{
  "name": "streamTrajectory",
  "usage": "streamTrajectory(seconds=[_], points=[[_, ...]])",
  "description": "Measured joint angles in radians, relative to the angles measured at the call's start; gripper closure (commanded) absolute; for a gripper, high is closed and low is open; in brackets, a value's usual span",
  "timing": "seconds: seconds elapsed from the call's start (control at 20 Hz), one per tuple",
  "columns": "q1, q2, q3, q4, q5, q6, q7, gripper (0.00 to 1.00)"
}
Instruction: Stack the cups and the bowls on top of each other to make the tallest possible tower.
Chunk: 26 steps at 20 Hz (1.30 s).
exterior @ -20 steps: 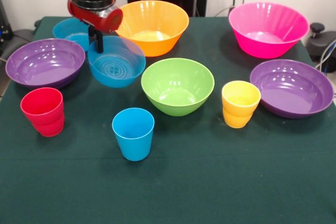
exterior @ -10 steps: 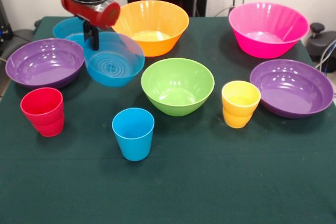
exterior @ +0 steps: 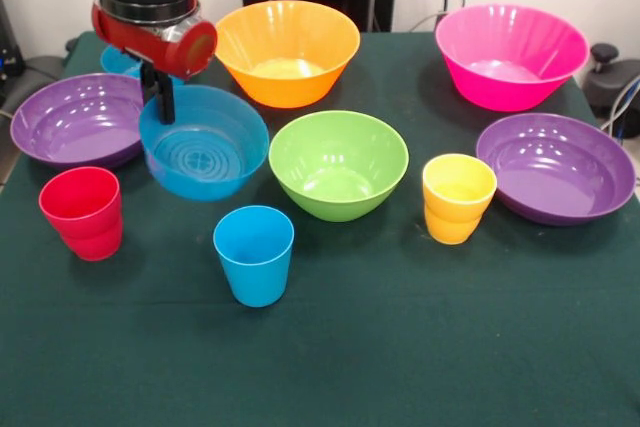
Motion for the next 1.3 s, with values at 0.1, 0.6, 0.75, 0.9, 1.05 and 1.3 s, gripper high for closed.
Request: streamTrajectory(seconds=[0.1, 0.6, 0.75, 0.9, 1.05, 1.3], points=[[-0.002, 0.007, 0.02, -0.034, -0.001, 0.016, 0.0, 1.0], [-0.016, 0.003, 0.081, -0.069, -0.003, 0.019, 0.0, 1.0], [-0.019, -0.006, 0.094, -0.069, -0.005, 0.019, 0.0, 1.0], [-0.02, -0.015, 0.102, -0.069, -0.005, 0.019, 0.0, 1.0], [-0.02, -0.022, 0.11, -0.069, -0.005, 0.019, 0.0, 1.0], [-0.025, -0.03, 0.123, -0.069, -0.007, 0.019, 0.0, 1.0]])
